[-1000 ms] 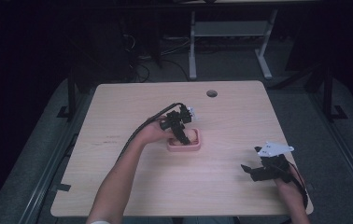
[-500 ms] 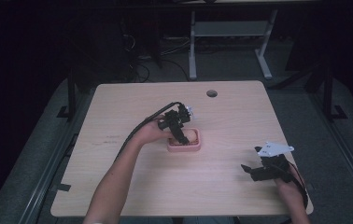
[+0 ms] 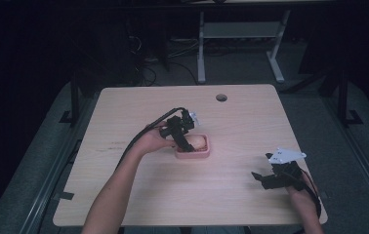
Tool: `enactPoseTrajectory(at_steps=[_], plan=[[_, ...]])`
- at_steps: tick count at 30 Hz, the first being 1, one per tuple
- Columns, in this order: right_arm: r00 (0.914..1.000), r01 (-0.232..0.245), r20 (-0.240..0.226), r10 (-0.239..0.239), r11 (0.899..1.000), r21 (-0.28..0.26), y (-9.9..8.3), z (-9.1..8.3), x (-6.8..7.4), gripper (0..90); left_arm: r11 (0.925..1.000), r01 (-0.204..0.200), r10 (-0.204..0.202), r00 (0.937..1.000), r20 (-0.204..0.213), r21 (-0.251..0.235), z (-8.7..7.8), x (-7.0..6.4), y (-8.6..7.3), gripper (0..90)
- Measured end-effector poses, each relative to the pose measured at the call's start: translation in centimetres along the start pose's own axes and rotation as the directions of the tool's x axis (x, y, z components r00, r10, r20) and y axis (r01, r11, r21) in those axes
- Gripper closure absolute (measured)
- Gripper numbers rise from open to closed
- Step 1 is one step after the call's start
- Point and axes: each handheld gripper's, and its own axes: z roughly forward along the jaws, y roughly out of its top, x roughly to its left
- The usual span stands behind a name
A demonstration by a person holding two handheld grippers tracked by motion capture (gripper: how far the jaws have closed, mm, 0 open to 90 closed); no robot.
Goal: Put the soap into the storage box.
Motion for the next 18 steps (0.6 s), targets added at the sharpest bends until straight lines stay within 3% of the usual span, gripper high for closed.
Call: enactPoseTrajectory(at_steps=[18], plan=[[1.0000,0.003,0.000,-0.003,1.000,0.002,0.0,0.0,0.0,13.9,0.9995,0.021,-0.021,0.9997,-0.008,-0.025,-0.8,-0.8,-1.6,21.8]])
